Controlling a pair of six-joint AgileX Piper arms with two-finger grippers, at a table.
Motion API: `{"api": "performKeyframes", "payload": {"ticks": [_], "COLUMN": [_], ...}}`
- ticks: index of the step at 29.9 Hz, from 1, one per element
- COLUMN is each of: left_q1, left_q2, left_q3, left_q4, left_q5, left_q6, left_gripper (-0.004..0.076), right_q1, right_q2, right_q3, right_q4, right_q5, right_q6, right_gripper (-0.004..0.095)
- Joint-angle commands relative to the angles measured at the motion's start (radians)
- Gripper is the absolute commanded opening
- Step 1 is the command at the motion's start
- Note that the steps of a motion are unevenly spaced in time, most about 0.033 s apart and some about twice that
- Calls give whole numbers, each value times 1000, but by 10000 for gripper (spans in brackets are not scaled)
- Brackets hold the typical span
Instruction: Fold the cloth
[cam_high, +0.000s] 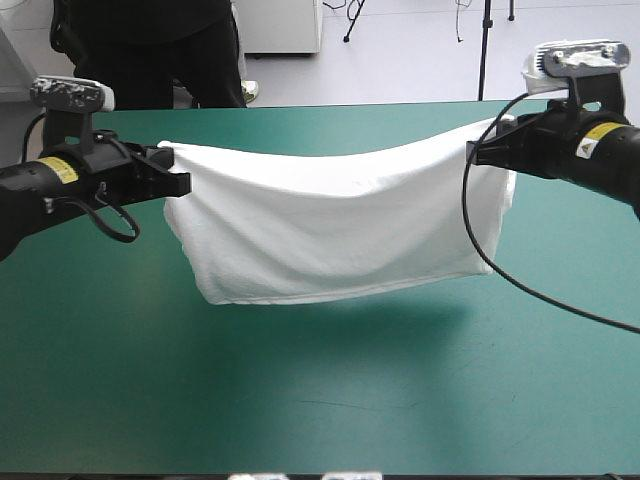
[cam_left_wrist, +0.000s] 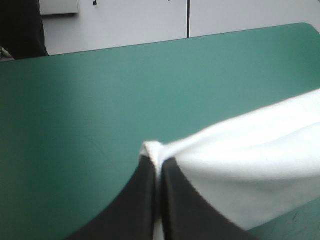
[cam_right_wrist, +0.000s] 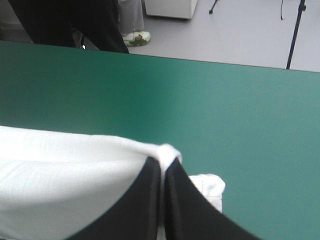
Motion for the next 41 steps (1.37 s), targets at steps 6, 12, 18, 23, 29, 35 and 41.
{"api": "performKeyframes", "payload": {"ticks": [6, 12, 18, 23, 29, 35, 41], "left_q1": [-2, -2, -2, -2, -2, -2, -2], "left_q2": [-106, -82, 23, 162, 354, 474, 568], "left_q3": [-35, -35, -36, -124, -407, -546, -543], "left_q4": [-75, -90, -90, -85, -85, -80, -28], "left_q5": [-108, -209, -371, -489, -469, -400, -226], "left_q6": [0, 3, 3, 19, 43, 86, 84], "left_gripper": [-9, -9, -9, -9, -9, -9, -9], "right_q1": [-7, -7, -7, -7, -46, -55, -55], "right_q2": [-129, -99, 7, 141, 327, 397, 477], "right_q3": [-32, -29, -29, -88, -382, -446, -436], "right_q4": [51, 51, 24, -52, -76, -76, -97], "right_q5": [-63, -68, -206, -304, -258, -270, -230], "right_q6": [-13, -13, -13, 7, 7, 5, 0], "right_gripper": [-17, -17, -17, -17, -17, -17, -17]}}
